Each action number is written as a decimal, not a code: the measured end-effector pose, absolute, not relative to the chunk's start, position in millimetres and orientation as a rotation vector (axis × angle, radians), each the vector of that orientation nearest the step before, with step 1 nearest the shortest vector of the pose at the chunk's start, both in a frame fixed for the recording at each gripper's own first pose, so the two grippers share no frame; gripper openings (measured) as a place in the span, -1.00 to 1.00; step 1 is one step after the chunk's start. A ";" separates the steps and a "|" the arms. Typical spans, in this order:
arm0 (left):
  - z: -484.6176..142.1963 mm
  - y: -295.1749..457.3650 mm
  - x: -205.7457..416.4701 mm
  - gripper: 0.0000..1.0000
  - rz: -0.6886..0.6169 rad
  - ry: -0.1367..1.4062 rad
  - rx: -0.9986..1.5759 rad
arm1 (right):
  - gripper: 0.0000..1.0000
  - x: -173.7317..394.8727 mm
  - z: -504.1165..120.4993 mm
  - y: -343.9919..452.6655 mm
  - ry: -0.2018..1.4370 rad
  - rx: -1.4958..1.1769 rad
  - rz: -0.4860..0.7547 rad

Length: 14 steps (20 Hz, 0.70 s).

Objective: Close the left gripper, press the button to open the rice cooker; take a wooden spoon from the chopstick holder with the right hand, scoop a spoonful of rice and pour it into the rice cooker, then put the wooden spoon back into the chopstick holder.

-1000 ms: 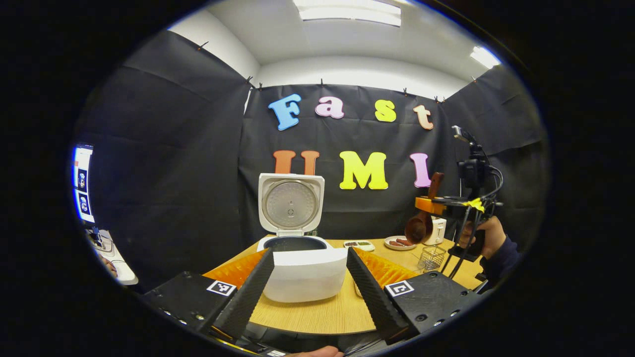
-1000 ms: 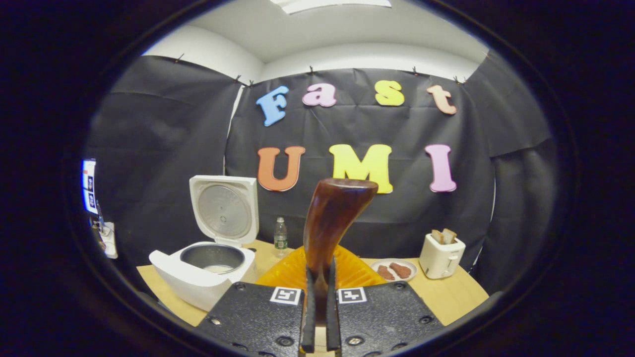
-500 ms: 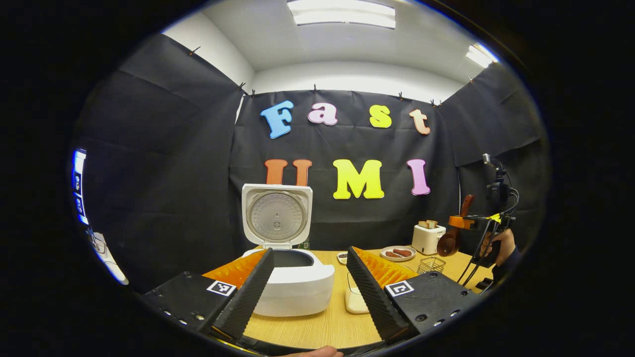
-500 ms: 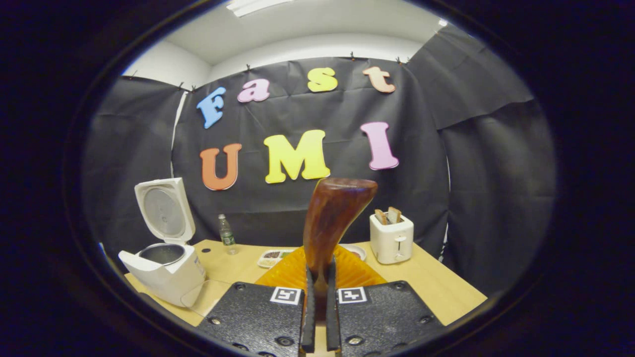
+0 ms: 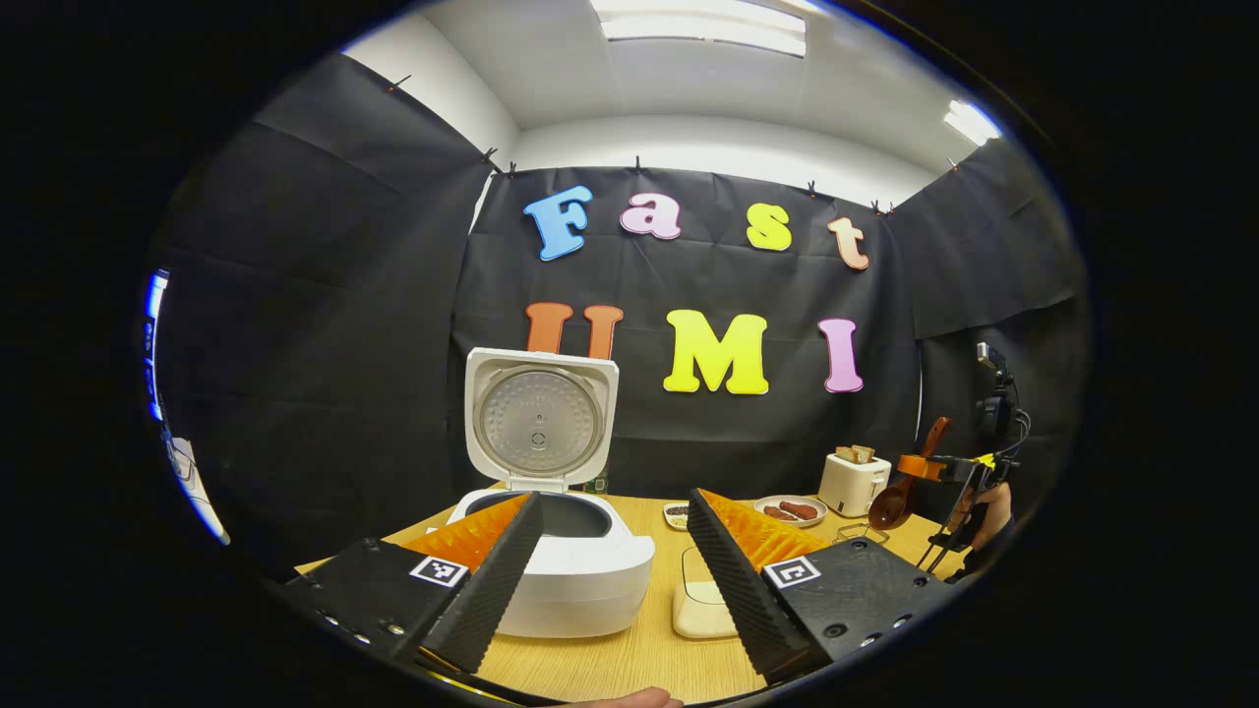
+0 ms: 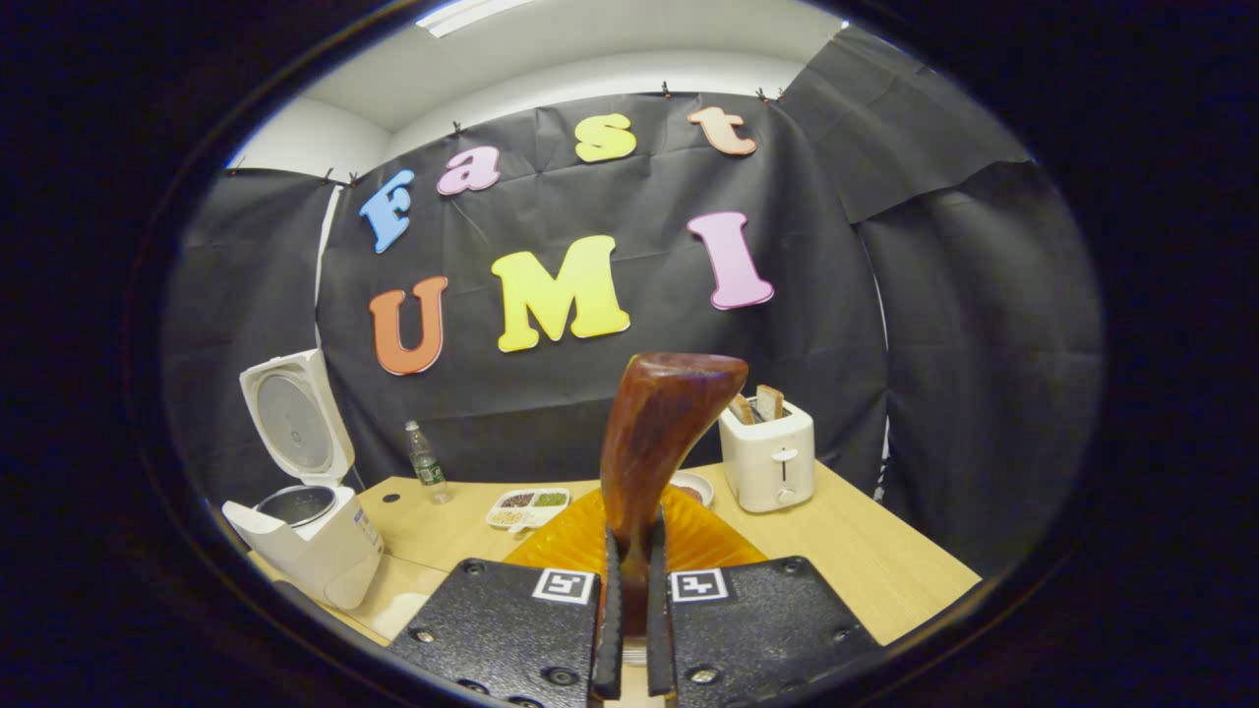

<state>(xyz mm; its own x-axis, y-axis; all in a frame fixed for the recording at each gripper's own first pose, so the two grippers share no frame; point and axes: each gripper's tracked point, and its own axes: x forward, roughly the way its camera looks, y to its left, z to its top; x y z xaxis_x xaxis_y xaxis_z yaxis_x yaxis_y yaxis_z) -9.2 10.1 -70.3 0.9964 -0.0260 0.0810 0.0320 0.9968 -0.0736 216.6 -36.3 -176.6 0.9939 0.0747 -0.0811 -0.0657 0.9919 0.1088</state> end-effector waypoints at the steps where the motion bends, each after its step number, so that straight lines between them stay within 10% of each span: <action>1: -69.6 10.6 -7.1 0.88 -0.024 -0.082 -0.074 | -0.69 222.4 -181.5 -34.7 0.095 0.108 0.076; 9: -62.7 21.0 23.6 0.87 -0.011 -0.073 -0.070 | -0.53 242.6 -205.8 -28.3 0.130 0.151 0.139; 12: -55.2 33.4 43.3 0.88 0.005 -0.055 -0.086 | 0.60 243.6 -198.0 -50.3 0.089 0.106 0.069; 14: -44.5 44.3 54.8 0.88 0.024 -0.065 -0.085 | 1.00 238.8 -185.3 -68.4 0.056 0.061 -0.032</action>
<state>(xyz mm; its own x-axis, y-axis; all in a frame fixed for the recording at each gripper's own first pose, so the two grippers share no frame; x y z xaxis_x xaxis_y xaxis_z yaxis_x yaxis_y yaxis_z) 54.8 44.3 -44.5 0.9976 0.0269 0.0635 -0.0214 0.9961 -0.0853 238.8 -68.4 -185.3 0.9979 -0.0305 -0.0571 0.0339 0.9976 0.0596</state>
